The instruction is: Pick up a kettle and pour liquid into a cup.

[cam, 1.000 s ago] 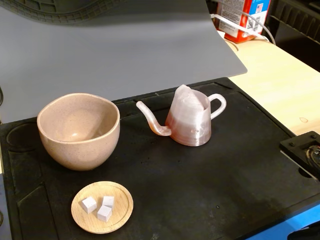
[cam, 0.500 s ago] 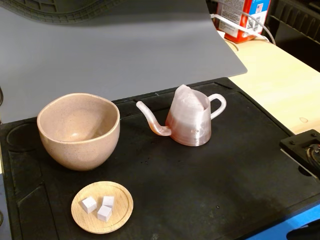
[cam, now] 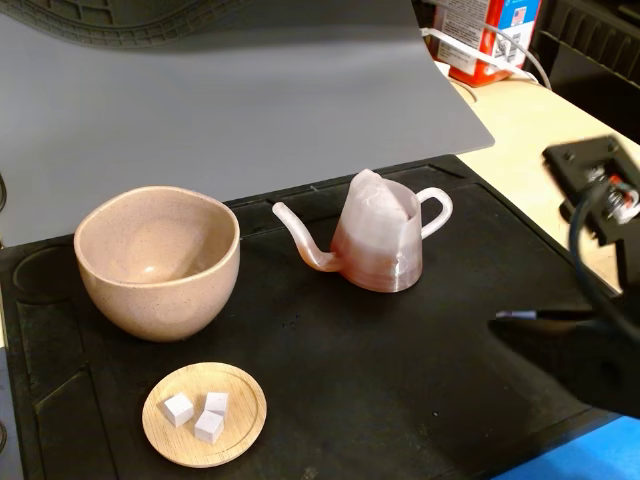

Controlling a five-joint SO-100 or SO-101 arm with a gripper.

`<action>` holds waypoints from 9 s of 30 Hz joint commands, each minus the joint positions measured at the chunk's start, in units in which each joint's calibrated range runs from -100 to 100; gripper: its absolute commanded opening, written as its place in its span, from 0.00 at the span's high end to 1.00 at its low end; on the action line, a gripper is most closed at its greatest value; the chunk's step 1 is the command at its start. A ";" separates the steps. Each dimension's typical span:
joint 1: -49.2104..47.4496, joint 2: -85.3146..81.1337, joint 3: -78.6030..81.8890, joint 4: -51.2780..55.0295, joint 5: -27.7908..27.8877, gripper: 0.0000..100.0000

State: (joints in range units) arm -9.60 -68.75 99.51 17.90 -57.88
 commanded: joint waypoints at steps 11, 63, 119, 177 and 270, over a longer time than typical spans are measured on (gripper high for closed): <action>6.29 31.98 -24.83 -18.46 5.01 0.99; 8.72 97.08 -47.97 -77.86 21.23 0.84; 10.85 98.61 -53.78 -77.95 22.17 0.85; 3.63 69.52 -53.87 -56.59 24.11 1.00; 10.63 69.69 -40.17 -63.94 22.22 1.00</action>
State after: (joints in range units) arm 0.98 3.51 59.49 -44.60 -35.78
